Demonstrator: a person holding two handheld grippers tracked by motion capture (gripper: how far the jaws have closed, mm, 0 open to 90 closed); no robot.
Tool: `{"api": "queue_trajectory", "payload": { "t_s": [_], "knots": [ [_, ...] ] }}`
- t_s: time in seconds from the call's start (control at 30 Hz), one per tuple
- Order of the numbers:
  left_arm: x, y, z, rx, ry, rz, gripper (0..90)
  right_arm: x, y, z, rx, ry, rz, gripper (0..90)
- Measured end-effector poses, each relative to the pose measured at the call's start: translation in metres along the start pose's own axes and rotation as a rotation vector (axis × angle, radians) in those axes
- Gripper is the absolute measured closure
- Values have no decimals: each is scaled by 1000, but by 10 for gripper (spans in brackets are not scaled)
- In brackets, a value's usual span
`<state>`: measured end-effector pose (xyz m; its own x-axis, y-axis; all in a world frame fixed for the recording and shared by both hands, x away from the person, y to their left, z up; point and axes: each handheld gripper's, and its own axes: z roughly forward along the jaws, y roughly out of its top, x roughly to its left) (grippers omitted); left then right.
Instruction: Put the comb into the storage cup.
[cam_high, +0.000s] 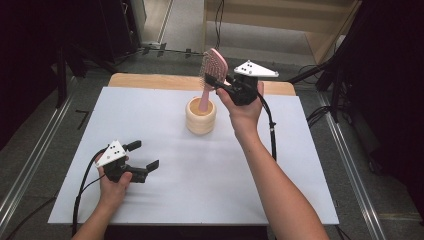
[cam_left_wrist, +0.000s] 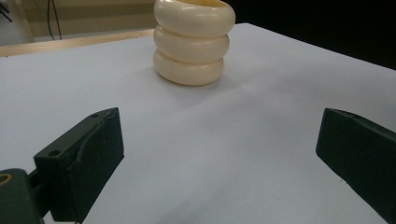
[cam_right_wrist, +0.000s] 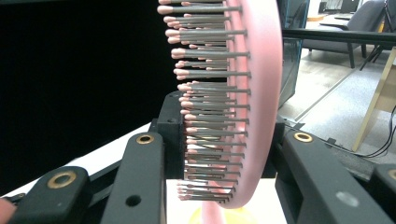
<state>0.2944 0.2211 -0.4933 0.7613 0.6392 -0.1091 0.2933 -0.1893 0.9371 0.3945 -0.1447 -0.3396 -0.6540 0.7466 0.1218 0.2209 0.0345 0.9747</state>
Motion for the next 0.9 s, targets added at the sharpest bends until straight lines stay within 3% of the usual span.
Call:
{"api": "queue_trajectory", "payload": {
  "t_s": [0.43, 0.77, 0.87, 0.9],
  "knots": [
    [-1, 0, 1, 4, 0, 6, 10, -4, -16, 14, 39, -5, 7, 620],
    [-1, 0, 2, 8, -13, 4, 12, -10, -46, 21, 114, -23, 39, 619],
    [-1, -1, 2, 10, -20, 11, 140, -14, -57, 23, 128, -30, 59, 619],
    [-1, -1, 3, 12, -19, 11, 141, -16, -59, 23, 137, -31, 71, 619]
  ]
}}
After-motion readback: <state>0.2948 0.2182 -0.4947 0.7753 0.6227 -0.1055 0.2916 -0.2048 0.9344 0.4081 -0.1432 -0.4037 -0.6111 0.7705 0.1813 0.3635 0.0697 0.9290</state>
